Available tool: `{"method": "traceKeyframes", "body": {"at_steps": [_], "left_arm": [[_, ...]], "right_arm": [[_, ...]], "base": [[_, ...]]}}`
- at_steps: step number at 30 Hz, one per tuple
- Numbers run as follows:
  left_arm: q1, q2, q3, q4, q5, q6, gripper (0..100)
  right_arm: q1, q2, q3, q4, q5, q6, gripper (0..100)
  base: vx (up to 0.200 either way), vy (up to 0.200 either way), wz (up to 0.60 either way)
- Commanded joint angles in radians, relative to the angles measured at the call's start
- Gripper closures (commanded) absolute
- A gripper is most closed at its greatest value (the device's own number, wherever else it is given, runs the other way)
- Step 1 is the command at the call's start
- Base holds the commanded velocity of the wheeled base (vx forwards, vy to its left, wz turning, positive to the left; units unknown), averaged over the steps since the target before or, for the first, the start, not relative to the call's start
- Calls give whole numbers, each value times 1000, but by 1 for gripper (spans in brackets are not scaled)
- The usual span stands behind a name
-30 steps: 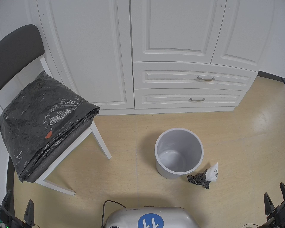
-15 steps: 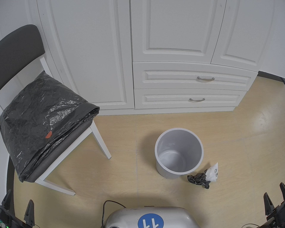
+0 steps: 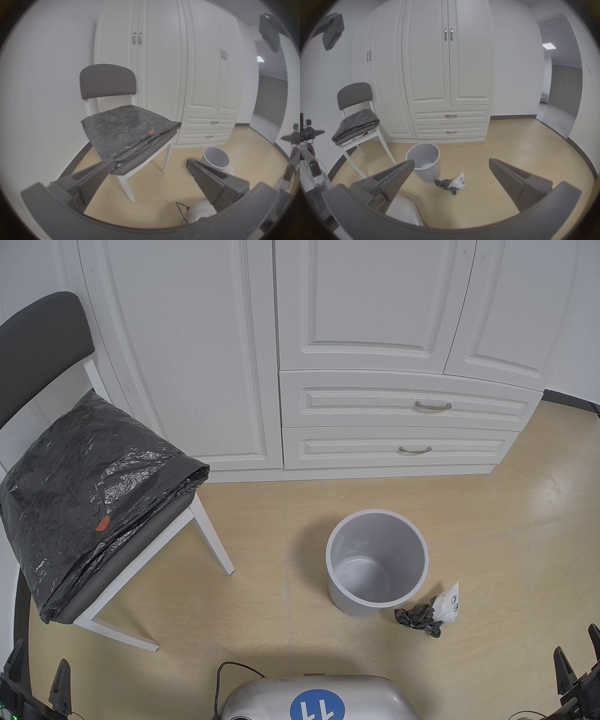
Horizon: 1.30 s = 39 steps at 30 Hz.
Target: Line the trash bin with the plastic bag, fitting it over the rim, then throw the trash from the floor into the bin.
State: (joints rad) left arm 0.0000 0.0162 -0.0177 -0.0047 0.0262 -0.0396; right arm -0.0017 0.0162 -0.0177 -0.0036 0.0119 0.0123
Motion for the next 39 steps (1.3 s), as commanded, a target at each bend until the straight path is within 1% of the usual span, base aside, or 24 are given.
{"method": "traceKeyframes", "body": {"at_steps": [1,4,5,6,7,8,9,10,13,14,17,18,19,22,25,28,30,31,32,33,34,35,37,39], "left_arm": [[0,-16,18,-3,31,-31,0],[0,-16,18,-20,34,0,0],[0,-16,5,-58,34,32,0],[0,-16,-38,-141,21,41,0],[0,-16,-38,-141,21,41,0],[-3,-9,-90,-198,-6,26,0],[-12,21,-148,-199,-46,9,0],[-12,30,-169,-179,-55,10,0],[-12,50,-188,-124,-57,13,0],[-14,103,-212,-69,-55,15,0],[5,205,-277,-12,-2,15,0],[5,205,-277,-12,-2,15,0],[28,281,-344,35,78,17,0],[32,412,-443,100,163,15,0],[44,568,-508,114,227,23,0],[104,676,-547,111,258,106,0],[238,765,-568,89,253,273,0],[245,771,-570,84,253,282,0],[333,838,-579,18,228,389,0],[337,843,-579,11,225,397,0],[408,895,-578,-78,150,455,0],[437,910,-578,-98,98,468,0],[512,912,-565,-72,-60,495,0],[580,892,-547,17,-158,543,0]], "right_arm": [[0,-16,18,-4,-18,15,0],[0,-16,16,-4,-20,3,0],[0,-16,1,-27,-10,-17,0],[0,-15,-34,-84,13,-23,0],[0,-15,-34,-84,13,-23,0],[9,7,-84,-128,57,-17,0],[3,74,-142,-136,114,-5,0],[-4,114,-159,-136,128,-5,0],[-15,199,-179,-142,135,-6,0],[-14,307,-220,-150,135,-6,0],[-14,426,-300,-136,126,-12,0],[-14,426,-300,-136,126,-12,0],[-20,512,-338,-138,115,-72,0],[-41,605,-367,-148,51,-195,0],[-31,656,-369,-151,-4,-198,0],[-27,682,-367,-151,-4,-198,0],[-34,716,-358,-157,-12,-195,0],[-34,717,-358,-157,-12,-195,0],[-37,720,-355,-167,-12,-193,0],[-37,720,-355,-167,-12,-193,0],[-37,723,-357,-170,-12,-187,0],[-38,723,-358,-170,-12,-181,0],[-38,720,-360,-170,-10,-169,0],[-38,725,-358,-170,-10,-169,0]], "base": [[0,0,0],[0,0,0],[0,0,0],[0,0,0],[0,0,0],[0,0,0],[0,0,0],[0,0,0],[0,0,0],[0,0,0],[0,0,0],[0,0,0],[0,0,0],[0,0,0],[0,0,0],[0,0,0],[0,0,0],[0,0,0],[0,0,0],[0,0,0],[0,0,0],[0,0,0],[0,0,0],[0,0,0]]}}
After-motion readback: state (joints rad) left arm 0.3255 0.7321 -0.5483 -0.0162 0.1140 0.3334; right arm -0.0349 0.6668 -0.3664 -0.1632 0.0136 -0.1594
